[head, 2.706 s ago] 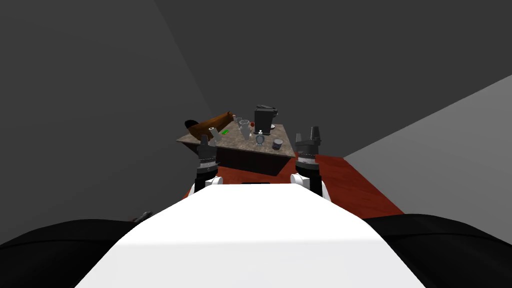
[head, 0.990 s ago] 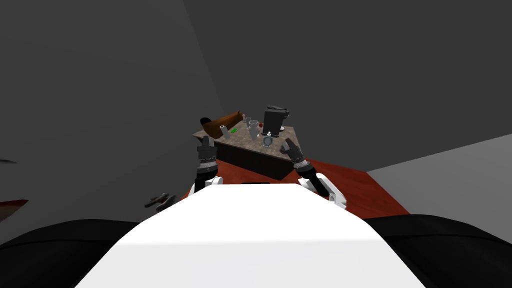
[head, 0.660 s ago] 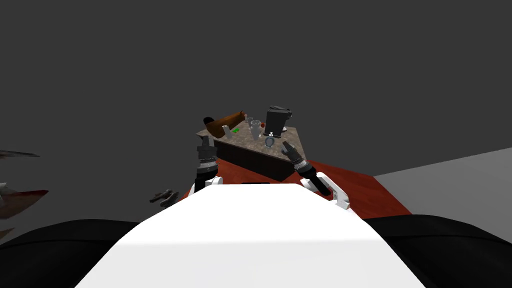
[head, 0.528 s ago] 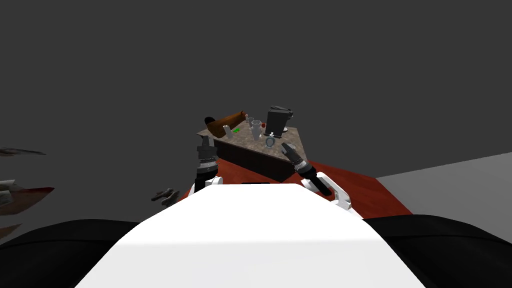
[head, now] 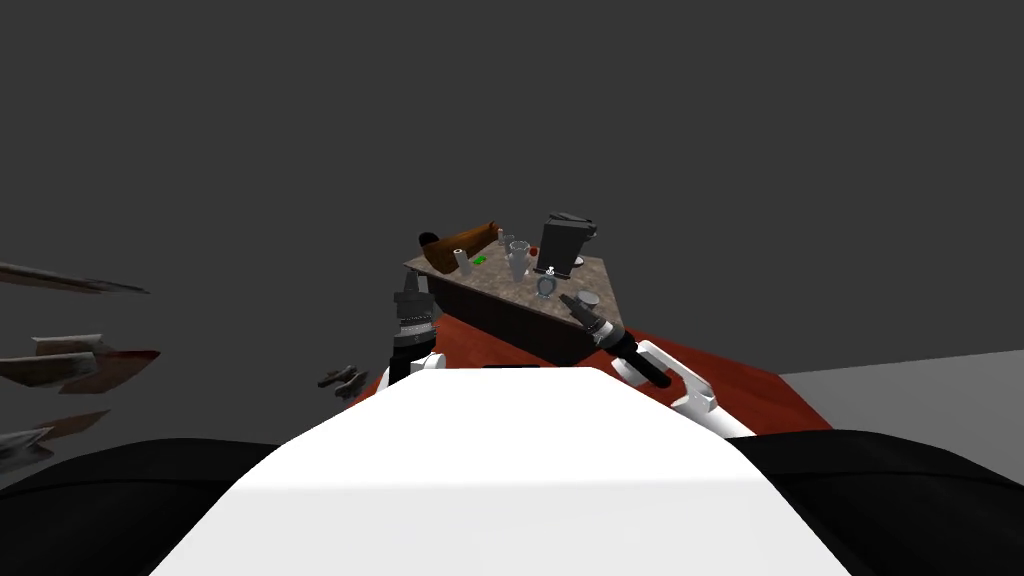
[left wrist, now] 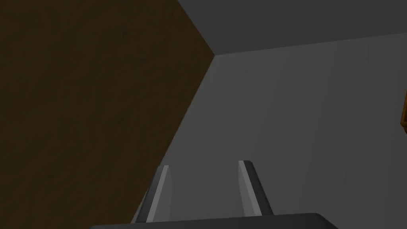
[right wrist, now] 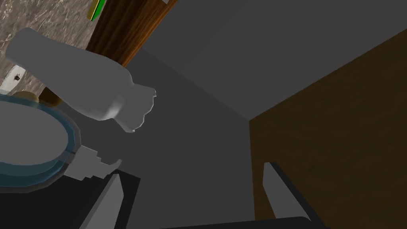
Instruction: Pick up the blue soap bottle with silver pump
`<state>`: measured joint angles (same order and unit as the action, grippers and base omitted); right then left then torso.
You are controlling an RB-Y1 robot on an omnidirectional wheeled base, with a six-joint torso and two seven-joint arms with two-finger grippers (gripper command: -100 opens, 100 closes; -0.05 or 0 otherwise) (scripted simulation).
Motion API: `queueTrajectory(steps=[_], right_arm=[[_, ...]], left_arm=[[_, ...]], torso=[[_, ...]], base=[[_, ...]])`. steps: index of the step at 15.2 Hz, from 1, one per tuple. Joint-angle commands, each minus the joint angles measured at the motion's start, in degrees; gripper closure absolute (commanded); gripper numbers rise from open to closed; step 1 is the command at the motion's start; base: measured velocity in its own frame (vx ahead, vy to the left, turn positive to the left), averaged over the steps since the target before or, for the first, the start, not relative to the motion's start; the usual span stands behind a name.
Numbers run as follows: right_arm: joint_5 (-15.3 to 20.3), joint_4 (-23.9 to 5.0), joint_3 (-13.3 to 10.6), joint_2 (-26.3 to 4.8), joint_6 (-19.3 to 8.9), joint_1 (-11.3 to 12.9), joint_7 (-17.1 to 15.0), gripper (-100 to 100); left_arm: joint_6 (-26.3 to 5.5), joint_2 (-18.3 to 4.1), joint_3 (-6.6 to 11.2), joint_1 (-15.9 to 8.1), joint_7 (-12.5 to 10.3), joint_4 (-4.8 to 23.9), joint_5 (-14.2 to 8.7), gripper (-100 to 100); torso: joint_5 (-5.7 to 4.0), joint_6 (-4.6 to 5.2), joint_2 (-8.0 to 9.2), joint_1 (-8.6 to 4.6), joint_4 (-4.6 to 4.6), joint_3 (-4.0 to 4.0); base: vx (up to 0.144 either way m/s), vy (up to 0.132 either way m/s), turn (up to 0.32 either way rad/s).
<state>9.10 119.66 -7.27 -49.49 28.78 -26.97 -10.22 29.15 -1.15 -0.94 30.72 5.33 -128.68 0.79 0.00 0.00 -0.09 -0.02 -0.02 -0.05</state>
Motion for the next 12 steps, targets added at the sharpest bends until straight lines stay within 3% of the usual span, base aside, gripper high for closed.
queueTrajectory(steps=[1, 12], right_arm=[[0.8, -1.7, -0.7, -2.9, 0.8, 0.0, -0.4, -100], [2.9, -6.4, -2.7, -16.0, 2.6, 0.6, -1.5, -100]], left_arm=[[0.0, 0.0, 0.00, 0.0, 0.0, 0.0, 0.0, 0], [0.0, 0.0, 0.00, 0.0, 0.0, 0.0, 0.0, 0]], torso=[[0.00, 0.00, 0.00, 0.00, 0.00, 0.00], [0.00, -0.03, -0.02, 0.01, 0.00, -0.01]], base=[[0.015, -0.001, 0.130], [0.016, -0.004, 0.116]])
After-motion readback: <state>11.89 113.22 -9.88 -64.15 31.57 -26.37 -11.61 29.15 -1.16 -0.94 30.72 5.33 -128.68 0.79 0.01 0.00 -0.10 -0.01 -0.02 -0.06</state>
